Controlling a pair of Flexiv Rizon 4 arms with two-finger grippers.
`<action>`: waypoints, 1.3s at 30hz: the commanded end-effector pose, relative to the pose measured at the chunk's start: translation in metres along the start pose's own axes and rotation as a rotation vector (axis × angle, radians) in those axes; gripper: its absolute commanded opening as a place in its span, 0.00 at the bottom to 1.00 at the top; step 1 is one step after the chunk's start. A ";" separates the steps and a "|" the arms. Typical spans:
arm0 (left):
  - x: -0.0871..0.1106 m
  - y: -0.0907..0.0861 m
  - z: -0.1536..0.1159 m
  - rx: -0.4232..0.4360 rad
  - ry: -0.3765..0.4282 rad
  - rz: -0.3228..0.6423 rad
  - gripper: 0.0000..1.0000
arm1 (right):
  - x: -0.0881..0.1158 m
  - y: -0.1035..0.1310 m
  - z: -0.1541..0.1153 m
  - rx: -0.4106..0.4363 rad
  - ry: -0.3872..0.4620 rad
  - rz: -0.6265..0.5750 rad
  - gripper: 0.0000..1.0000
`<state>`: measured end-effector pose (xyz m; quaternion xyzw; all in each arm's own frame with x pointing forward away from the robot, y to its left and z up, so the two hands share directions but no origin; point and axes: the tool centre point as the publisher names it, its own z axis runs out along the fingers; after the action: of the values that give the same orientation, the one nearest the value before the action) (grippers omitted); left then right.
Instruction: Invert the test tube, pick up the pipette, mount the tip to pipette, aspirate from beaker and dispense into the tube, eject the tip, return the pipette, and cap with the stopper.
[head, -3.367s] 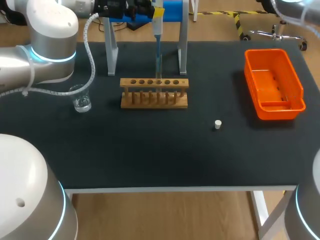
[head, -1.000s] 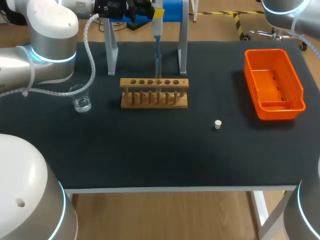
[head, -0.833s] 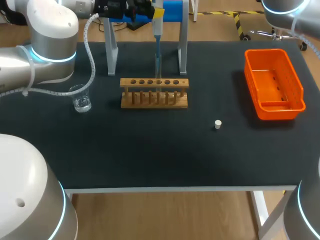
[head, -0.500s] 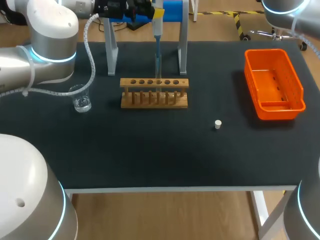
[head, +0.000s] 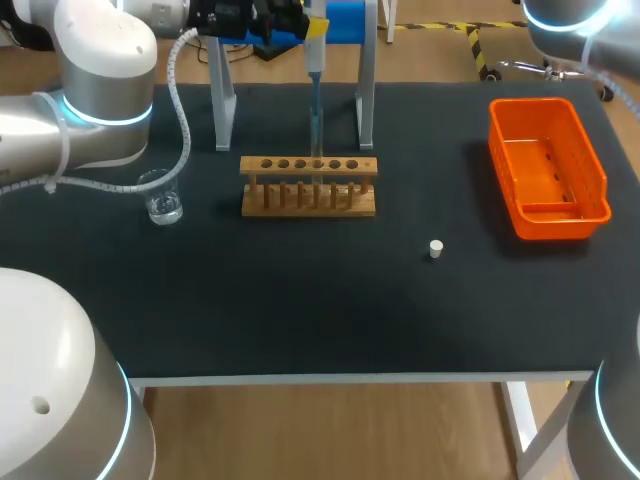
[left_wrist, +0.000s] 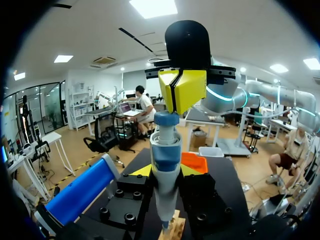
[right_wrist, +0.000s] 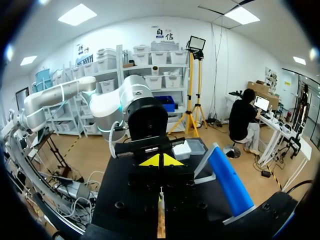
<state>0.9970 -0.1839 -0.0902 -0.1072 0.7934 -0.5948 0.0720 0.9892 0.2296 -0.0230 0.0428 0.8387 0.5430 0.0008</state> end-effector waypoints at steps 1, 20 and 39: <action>0.000 -0.004 0.000 0.002 -0.003 0.001 0.00 | -0.001 -0.005 0.002 0.003 0.006 0.003 0.00; 0.000 -0.004 0.000 0.002 -0.003 0.001 0.00 | 0.000 -0.015 0.004 0.011 0.016 0.021 0.00; 0.000 -0.004 0.000 0.002 -0.003 0.001 0.00 | 0.008 0.008 -0.009 -0.008 -0.001 -0.054 0.00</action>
<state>0.9973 -0.1840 -0.0881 -0.1071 0.7926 -0.5959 0.0728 0.9842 0.2286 -0.0125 0.0208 0.8371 0.5465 0.0146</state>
